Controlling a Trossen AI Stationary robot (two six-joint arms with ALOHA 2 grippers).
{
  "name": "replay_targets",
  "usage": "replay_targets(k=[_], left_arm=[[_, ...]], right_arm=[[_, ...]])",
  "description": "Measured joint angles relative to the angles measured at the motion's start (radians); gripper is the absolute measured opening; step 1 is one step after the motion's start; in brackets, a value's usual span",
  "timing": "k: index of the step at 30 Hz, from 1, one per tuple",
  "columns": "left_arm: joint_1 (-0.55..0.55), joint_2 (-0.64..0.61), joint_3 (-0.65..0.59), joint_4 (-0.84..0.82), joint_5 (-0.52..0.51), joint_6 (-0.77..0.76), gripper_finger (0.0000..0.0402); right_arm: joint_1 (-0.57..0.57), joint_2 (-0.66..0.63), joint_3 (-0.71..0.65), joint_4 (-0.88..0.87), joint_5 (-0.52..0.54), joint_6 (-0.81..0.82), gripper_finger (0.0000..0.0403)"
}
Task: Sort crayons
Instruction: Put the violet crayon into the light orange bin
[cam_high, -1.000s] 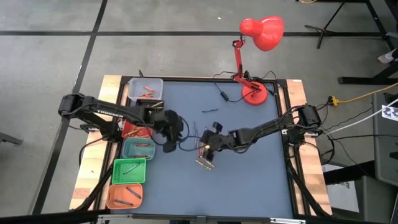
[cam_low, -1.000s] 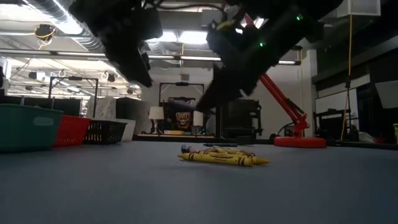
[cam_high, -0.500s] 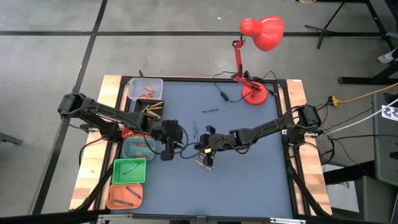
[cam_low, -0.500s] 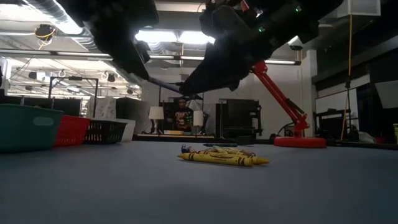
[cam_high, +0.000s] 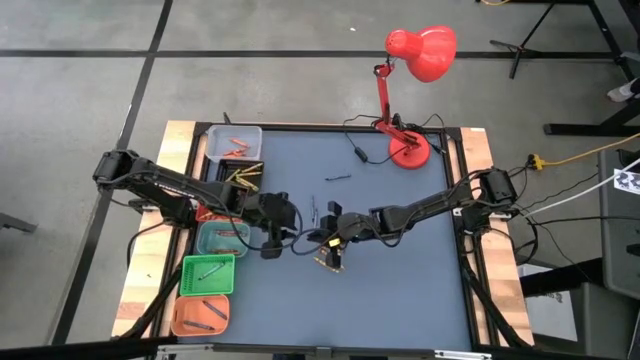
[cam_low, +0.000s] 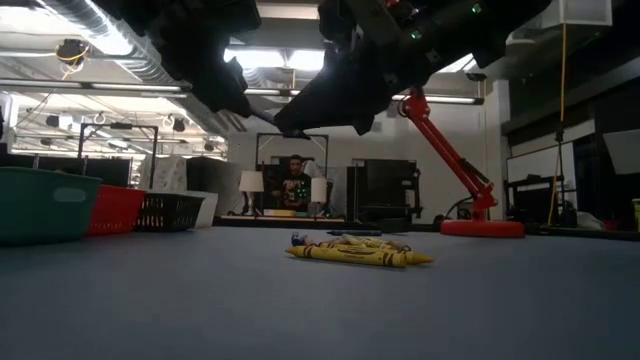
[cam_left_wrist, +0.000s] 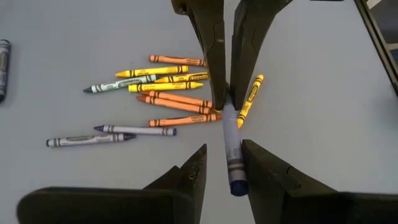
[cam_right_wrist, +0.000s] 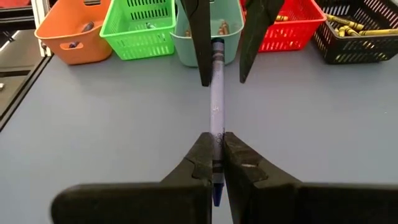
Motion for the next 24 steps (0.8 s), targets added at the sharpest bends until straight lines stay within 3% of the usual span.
replay_targets(k=[7, 17, 24], left_arm=[[0.000, 0.000, 0.000, -0.001, 0.000, 0.000, 0.0076], [0.000, 0.000, 0.000, -0.003, 0.000, 0.000, 0.0008], [0.000, 0.000, 0.000, -0.003, -0.001, 0.000, 0.0015]], right_arm=[[0.000, 0.000, 0.000, 0.018, 0.000, 0.000, 0.0014], [0.000, 0.000, 0.000, 0.021, 0.001, 0.002, 0.0014], [0.000, 0.000, 0.000, 0.022, 0.001, 0.003, 0.0014]])
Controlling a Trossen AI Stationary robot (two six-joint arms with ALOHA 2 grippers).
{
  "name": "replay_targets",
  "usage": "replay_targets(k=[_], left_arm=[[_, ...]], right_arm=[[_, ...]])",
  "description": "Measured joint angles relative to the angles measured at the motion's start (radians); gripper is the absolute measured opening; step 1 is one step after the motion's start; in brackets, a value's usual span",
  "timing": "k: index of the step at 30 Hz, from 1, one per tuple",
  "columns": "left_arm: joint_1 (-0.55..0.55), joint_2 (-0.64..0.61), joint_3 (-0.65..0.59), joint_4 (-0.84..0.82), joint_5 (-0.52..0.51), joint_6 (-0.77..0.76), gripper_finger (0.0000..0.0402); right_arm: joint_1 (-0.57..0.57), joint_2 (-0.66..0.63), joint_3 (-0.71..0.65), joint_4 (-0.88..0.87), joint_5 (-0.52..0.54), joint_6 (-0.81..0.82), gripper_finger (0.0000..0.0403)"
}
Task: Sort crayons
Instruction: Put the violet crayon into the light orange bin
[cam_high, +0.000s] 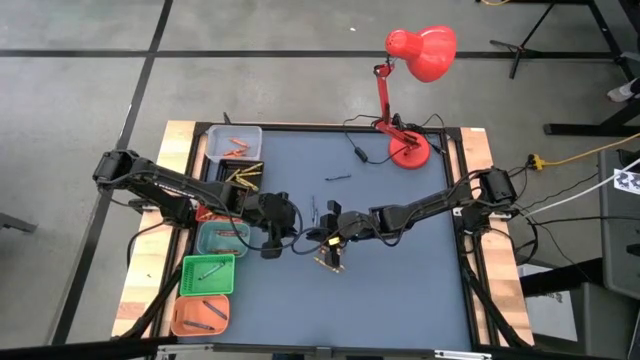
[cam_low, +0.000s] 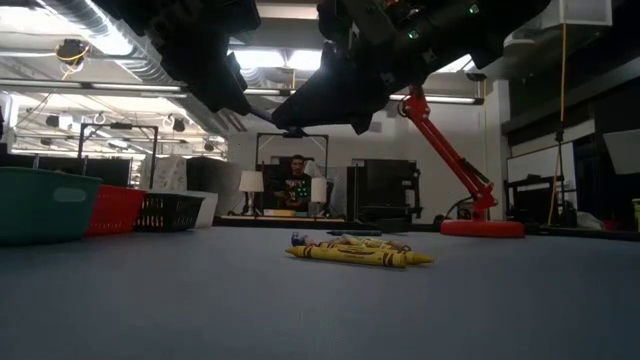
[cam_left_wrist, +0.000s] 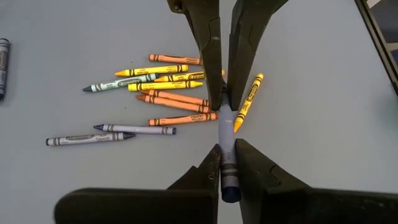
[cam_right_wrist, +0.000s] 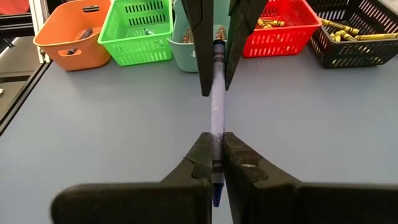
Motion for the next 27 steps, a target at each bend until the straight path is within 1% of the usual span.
replay_targets(k=[4, 6, 9, 12, 15, 18, 22, 27], left_arm=[[0.000, 0.000, 0.000, 0.000, 0.000, 0.000, 0.0012], [0.000, 0.000, 0.000, 0.000, 0.000, -0.002, 0.0010], [-0.001, 0.000, 0.000, -0.008, 0.012, -0.024, 0.0010], [-0.010, 0.000, 0.000, -0.038, 0.047, -0.067, 0.0010], [-0.033, 0.000, 0.000, -0.100, 0.095, -0.158, 0.0010], [-0.067, 0.000, 0.000, -0.185, 0.155, -0.271, 0.0010], [-0.130, 0.000, 0.000, -0.267, 0.262, -0.433, 0.0010], [-0.224, 0.000, 0.000, -0.272, 0.393, -0.676, 0.0010]], right_arm=[[0.000, 0.000, 0.000, -0.001, 0.000, 0.000, 0.0016], [0.000, 0.000, 0.000, -0.004, 0.000, 0.000, 0.0027], [0.000, 0.000, 0.000, -0.014, 0.000, -0.001, 0.0063], [0.000, 0.000, 0.000, -0.040, -0.001, -0.001, 0.0104], [0.000, 0.000, 0.000, -0.104, -0.001, -0.001, 0.0134], [0.000, 0.000, 0.000, -0.197, -0.001, -0.001, 0.0151], [0.000, 0.000, 0.000, -0.314, 0.000, -0.001, 0.0158], [0.000, 0.000, 0.000, -0.373, -0.001, -0.001, 0.0157]])
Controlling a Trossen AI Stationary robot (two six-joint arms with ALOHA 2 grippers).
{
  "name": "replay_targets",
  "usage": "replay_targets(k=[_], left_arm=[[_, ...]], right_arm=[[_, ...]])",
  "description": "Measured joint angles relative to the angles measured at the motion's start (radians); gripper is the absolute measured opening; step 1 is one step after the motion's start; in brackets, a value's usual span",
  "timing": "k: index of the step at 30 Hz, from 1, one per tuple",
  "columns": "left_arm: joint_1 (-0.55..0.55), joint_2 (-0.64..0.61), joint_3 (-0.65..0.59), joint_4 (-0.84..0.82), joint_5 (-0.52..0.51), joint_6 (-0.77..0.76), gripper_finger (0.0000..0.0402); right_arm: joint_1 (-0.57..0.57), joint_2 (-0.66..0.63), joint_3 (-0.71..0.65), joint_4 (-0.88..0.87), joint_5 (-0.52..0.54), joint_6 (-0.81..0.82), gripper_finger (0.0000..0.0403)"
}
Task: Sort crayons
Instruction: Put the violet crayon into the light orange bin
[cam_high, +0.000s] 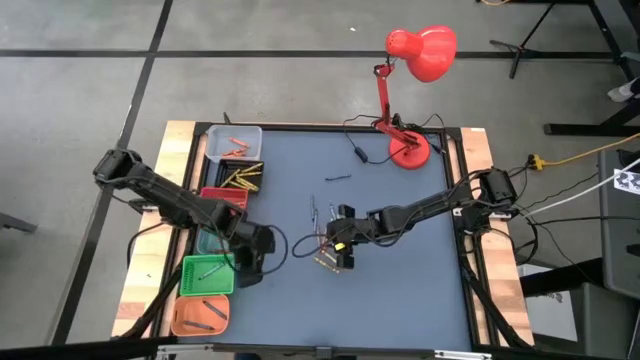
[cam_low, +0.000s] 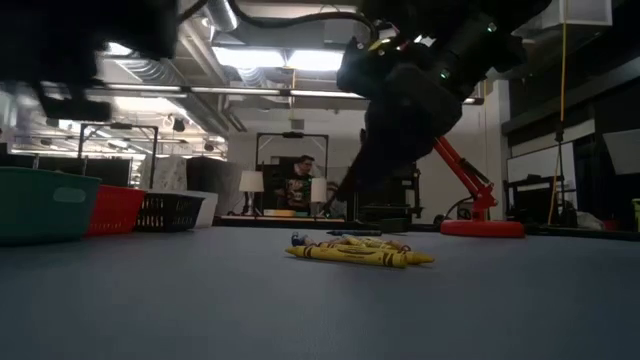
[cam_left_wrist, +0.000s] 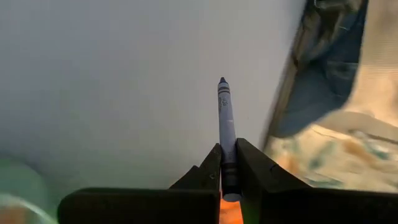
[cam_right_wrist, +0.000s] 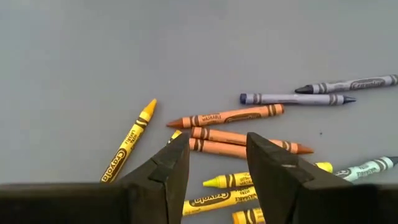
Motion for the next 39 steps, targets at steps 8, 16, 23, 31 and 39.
replay_targets(k=[8, 16, 23, 31, 39], left_arm=[[-0.192, 0.000, 0.000, 0.001, 0.199, -0.498, 0.0010], [-0.374, 0.000, 0.000, 0.002, 0.295, -0.853, 0.0010], [-0.475, 0.000, 0.000, 0.006, 0.300, -0.938, 0.0011], [-0.520, -0.012, 0.000, 0.037, 0.292, -0.956, 0.0011], [-0.521, -0.021, 0.000, -0.067, 0.229, -0.955, 0.0011]], right_arm=[[0.000, 0.000, 0.000, 0.009, 0.000, -0.051, 0.0156], [0.000, 0.000, 0.000, 0.010, 0.000, -0.062, 0.0156], [0.000, 0.000, 0.000, 0.010, 0.001, -0.062, 0.0156], [0.000, 0.000, 0.000, 0.010, 0.001, -0.063, 0.0156], [0.000, 0.000, 0.000, 0.010, 0.001, -0.063, 0.0156]])
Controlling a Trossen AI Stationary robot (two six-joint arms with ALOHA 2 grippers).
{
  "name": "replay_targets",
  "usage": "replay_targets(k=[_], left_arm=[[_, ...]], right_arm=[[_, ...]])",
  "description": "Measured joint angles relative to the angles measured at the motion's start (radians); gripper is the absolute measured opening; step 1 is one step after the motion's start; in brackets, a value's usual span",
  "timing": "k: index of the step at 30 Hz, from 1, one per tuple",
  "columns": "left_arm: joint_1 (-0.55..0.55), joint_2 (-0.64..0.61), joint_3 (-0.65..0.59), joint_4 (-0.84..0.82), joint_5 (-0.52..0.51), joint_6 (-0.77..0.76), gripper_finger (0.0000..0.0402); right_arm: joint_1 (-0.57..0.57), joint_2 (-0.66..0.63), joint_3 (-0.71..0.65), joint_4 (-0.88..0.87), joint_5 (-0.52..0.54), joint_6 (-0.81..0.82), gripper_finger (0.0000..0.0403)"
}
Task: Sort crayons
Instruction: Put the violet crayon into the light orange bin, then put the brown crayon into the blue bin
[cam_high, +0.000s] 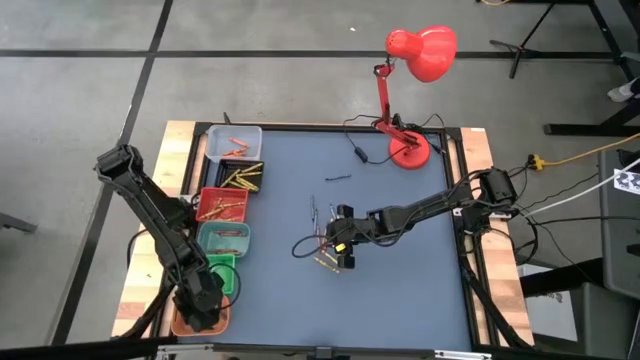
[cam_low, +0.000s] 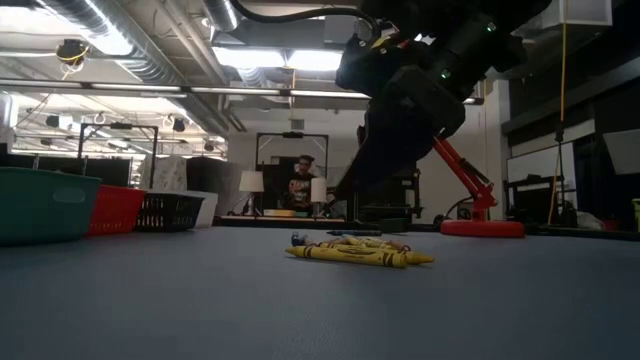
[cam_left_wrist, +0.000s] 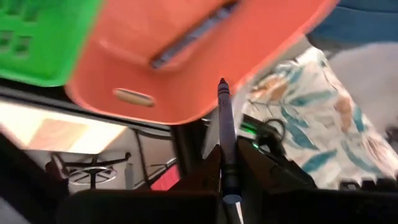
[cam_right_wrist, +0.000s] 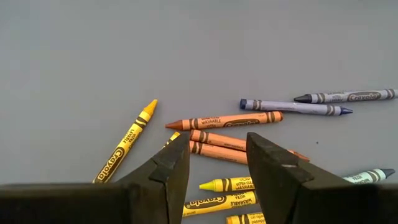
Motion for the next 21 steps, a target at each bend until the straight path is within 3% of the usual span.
replay_targets(k=[9, 14, 21], left_arm=[[-0.001, 0.000, 0.000, -0.090, -0.061, -0.050, 0.0013], [-0.002, 0.000, 0.000, -0.116, -0.066, -0.106, 0.0041], [-0.008, 0.000, 0.000, -0.129, -0.089, -0.106, 0.0086]], right_arm=[[0.000, 0.000, 0.000, 0.000, 0.000, 0.000, 0.0156], [0.000, 0.000, 0.000, 0.000, 0.002, 0.001, 0.0156], [0.000, 0.000, 0.000, -0.003, 0.123, 0.008, 0.0156]])
